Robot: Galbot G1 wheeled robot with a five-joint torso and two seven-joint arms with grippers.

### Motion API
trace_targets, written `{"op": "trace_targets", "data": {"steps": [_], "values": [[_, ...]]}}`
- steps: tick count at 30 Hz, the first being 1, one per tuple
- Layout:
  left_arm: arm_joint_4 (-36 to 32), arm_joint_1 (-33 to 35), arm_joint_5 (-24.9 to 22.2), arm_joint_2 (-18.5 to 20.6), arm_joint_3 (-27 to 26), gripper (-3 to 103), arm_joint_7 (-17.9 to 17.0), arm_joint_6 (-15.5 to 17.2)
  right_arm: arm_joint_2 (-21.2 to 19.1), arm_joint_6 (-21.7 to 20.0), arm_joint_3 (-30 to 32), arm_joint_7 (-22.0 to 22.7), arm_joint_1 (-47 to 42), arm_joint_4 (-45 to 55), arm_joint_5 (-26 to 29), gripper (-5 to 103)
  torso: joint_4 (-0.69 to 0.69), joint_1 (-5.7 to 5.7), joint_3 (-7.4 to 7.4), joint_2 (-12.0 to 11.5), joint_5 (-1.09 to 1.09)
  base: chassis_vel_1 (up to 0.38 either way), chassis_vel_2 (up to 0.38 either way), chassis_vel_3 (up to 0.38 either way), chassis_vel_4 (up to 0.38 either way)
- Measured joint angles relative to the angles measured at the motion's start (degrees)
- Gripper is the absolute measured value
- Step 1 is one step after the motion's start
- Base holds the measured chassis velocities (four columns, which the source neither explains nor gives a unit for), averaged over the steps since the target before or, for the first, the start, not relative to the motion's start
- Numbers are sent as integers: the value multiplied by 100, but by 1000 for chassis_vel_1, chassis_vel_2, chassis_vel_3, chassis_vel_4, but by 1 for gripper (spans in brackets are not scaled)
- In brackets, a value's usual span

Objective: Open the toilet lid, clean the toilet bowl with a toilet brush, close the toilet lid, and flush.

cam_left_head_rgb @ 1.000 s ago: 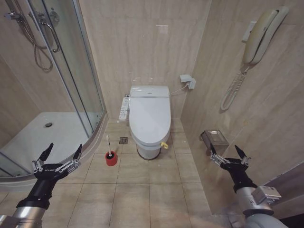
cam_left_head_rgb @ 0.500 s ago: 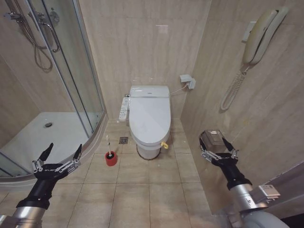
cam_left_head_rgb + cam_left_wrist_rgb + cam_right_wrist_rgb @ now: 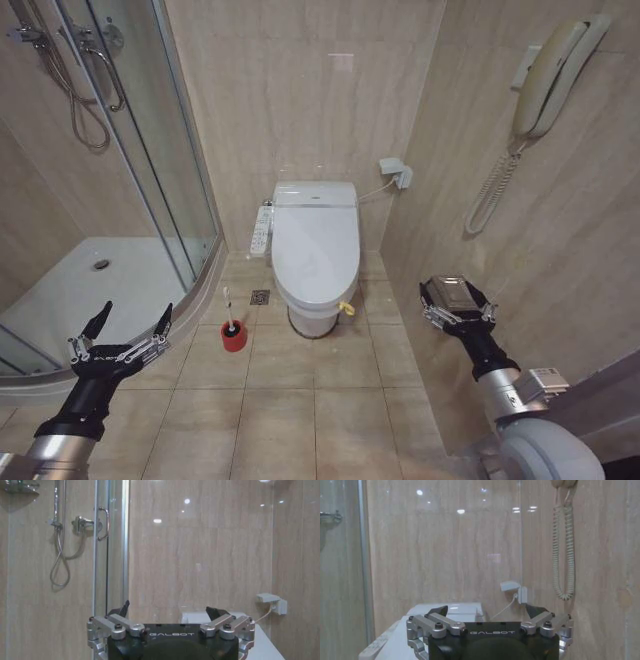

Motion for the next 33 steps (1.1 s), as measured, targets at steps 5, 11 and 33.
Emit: {"op": "trace_targets", "data": {"steps": [5, 11, 33], "values": [[0, 0, 0, 0, 0, 100, 0, 0, 0, 6, -21, 0, 35, -58, 0, 100, -1, 2, 2, 0, -1, -153, 134, 138, -146], [0, 0, 0, 0, 0, 100, 0, 0, 7, 53, -56, -1, 54, -135, -1, 100, 1, 4, 2, -1, -1, -156, 166, 168, -153], [0, -1, 0, 0, 0, 100, 0, 0, 101, 547, -55, 22, -8, -445, -153, 100, -1, 3, 1, -1, 0, -133, 130, 132, -138]]}}
